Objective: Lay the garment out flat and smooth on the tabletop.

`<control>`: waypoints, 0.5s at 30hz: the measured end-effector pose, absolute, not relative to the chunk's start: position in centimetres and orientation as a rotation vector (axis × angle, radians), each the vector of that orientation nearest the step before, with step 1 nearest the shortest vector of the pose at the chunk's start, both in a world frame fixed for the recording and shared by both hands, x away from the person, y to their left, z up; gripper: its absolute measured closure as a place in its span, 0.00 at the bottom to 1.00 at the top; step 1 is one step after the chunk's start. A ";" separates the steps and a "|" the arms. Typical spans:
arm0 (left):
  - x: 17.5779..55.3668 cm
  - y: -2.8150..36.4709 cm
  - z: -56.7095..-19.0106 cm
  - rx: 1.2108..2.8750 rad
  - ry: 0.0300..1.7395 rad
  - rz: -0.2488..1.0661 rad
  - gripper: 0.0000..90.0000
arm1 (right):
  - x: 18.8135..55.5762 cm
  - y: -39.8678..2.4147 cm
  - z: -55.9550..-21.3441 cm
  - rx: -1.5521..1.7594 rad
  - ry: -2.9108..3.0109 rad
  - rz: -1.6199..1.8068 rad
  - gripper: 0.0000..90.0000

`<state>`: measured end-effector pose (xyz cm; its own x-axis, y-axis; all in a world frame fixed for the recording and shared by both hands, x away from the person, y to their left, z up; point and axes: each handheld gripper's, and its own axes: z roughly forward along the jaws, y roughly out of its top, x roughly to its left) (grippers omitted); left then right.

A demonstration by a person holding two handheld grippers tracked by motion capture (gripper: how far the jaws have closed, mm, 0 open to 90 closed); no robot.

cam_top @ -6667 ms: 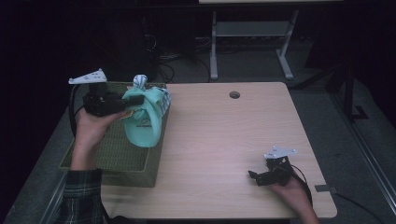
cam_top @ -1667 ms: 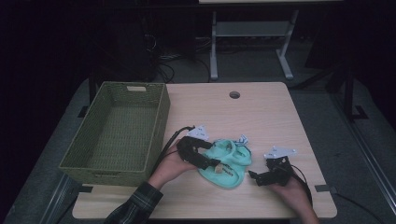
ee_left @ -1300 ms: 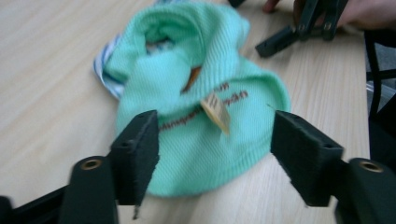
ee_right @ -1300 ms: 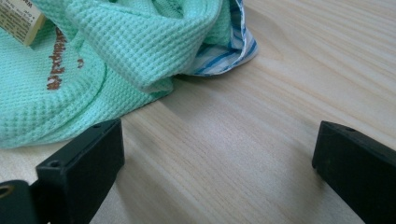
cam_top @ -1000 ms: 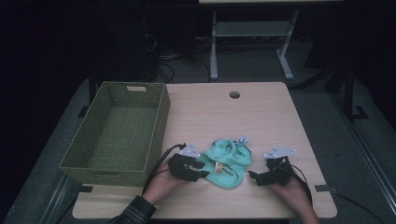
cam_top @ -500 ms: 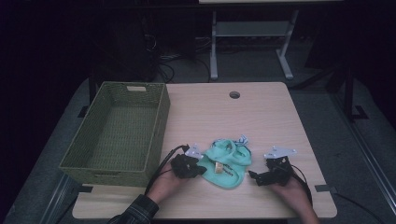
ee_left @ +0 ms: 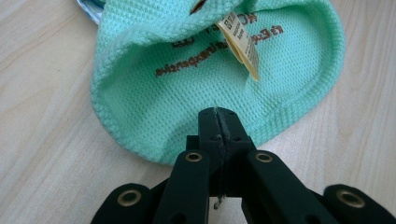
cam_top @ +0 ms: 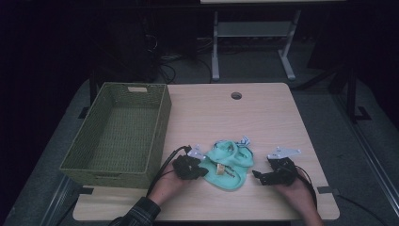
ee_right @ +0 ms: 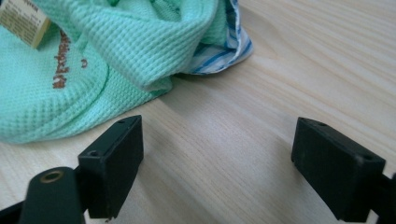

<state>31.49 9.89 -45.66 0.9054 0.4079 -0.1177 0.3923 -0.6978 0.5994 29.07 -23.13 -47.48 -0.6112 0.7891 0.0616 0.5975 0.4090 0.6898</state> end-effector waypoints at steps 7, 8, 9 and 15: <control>31.4 9.8 -45.6 2.421 0.569 0.031 0.96 | 29.5 -24.1 -45.3 1.193 2.339 1.089 0.51; 31.4 9.8 -45.6 2.421 0.570 0.031 0.96 | 29.5 -24.3 -44.9 1.192 2.336 1.104 0.54; 31.4 9.8 -45.6 2.422 0.573 0.032 0.96 | 29.7 -24.5 -44.6 1.184 2.329 1.125 0.57; 31.4 9.5 -45.5 2.441 0.583 0.041 0.97 | 30.7 -24.6 -43.3 1.160 2.331 1.208 0.74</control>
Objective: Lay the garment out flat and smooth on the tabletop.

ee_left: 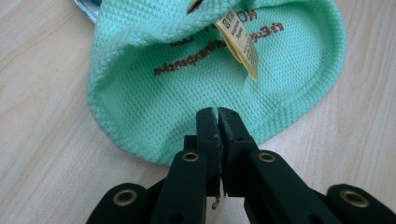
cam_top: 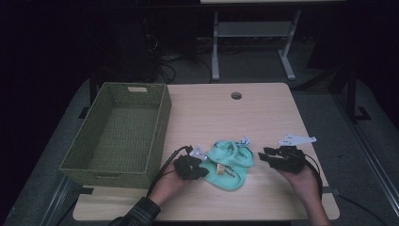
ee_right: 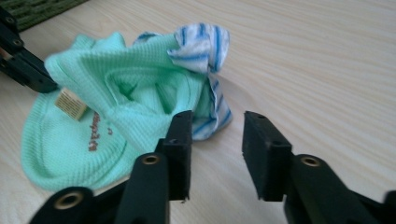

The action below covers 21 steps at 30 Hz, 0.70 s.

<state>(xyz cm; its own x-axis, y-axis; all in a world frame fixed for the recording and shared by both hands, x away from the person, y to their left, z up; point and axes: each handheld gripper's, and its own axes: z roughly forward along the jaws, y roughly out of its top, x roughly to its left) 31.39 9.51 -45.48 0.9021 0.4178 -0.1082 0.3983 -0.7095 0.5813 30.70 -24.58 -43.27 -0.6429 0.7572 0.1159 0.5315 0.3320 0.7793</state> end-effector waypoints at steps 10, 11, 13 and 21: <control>31.5 9.5 -45.5 2.439 0.588 0.035 0.99 | 33.5 -23.2 -43.4 1.164 2.398 1.238 0.75; 31.5 9.5 -45.5 2.439 0.588 0.034 0.98 | 33.8 -23.0 -43.6 1.161 2.403 1.231 0.75; 31.5 9.5 -45.5 2.439 0.588 0.036 0.98 | 34.3 -22.7 -43.9 1.159 2.415 1.227 0.76; 31.4 9.4 -45.5 2.434 0.597 0.039 0.98 | 36.0 -21.7 -44.5 1.188 2.437 1.249 0.79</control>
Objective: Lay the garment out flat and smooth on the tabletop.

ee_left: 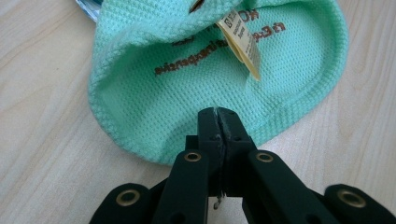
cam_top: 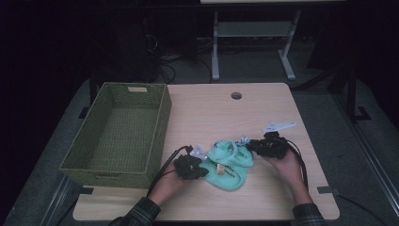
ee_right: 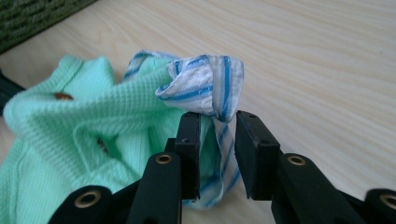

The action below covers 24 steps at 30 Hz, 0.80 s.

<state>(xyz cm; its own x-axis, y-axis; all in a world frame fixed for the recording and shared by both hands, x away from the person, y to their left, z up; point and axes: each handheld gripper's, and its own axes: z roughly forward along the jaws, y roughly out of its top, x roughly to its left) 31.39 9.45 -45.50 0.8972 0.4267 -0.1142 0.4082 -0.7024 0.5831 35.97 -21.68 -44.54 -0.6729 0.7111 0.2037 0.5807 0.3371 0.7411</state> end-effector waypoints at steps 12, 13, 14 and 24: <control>31.4 9.5 -45.5 2.439 0.590 0.041 0.98 | 37.6 -20.4 -45.6 1.189 2.490 1.242 0.82; 31.4 9.5 -45.5 2.440 0.588 0.041 0.98 | 37.6 -20.3 -45.8 1.189 2.501 1.232 0.82; 31.4 9.5 -45.5 2.439 0.589 0.040 0.98 | 37.6 -20.2 -46.0 1.185 2.503 1.228 0.82; 31.4 9.5 -45.5 2.439 0.592 0.041 0.98 | 37.4 -19.8 -47.0 1.166 2.550 1.177 0.90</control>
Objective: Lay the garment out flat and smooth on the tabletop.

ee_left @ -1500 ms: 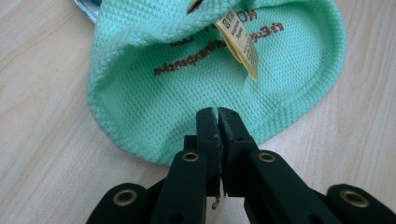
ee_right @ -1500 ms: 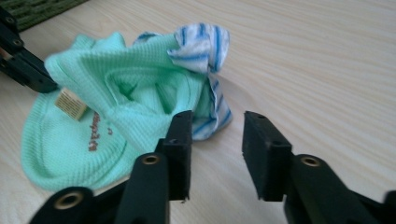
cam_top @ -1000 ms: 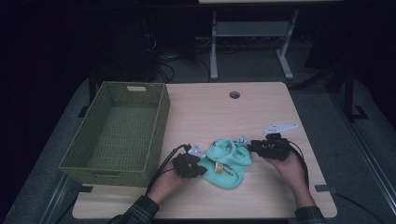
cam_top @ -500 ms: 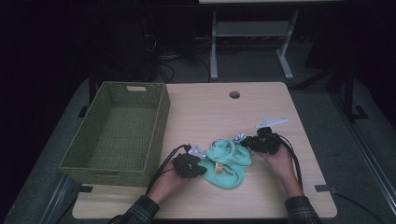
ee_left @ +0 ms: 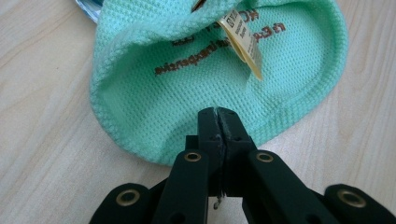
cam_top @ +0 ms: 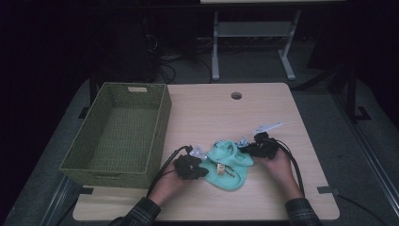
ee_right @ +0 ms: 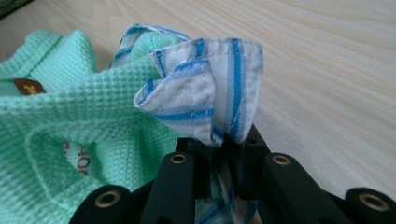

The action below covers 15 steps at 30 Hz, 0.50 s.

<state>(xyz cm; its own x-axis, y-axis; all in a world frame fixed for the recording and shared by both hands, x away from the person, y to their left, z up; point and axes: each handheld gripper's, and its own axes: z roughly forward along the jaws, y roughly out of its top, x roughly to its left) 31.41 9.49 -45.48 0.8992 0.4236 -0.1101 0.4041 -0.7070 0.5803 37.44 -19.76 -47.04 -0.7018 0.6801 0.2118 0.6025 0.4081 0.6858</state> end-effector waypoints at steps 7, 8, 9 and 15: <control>31.4 9.5 -45.5 2.438 0.591 0.038 0.98 | 37.1 -19.6 -47.0 1.121 2.541 1.151 0.96; 31.4 9.5 -45.5 2.438 0.592 0.038 0.98 | 37.1 -19.6 -47.0 1.118 2.540 1.151 0.96; 31.4 9.5 -45.5 2.438 0.592 0.039 0.98 | 37.1 -19.6 -46.9 1.122 2.539 1.151 0.96; 31.5 9.6 -45.5 2.442 0.587 0.031 0.98 | 37.0 -20.4 -45.7 1.126 2.490 1.178 0.96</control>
<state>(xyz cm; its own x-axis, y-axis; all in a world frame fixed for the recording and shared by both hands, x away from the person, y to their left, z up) 31.52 9.57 -45.48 0.9008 0.4185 -0.1160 0.4038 -0.7091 0.5780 36.98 -20.42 -45.72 -0.7022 0.6939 0.1597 0.5635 0.4044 0.7204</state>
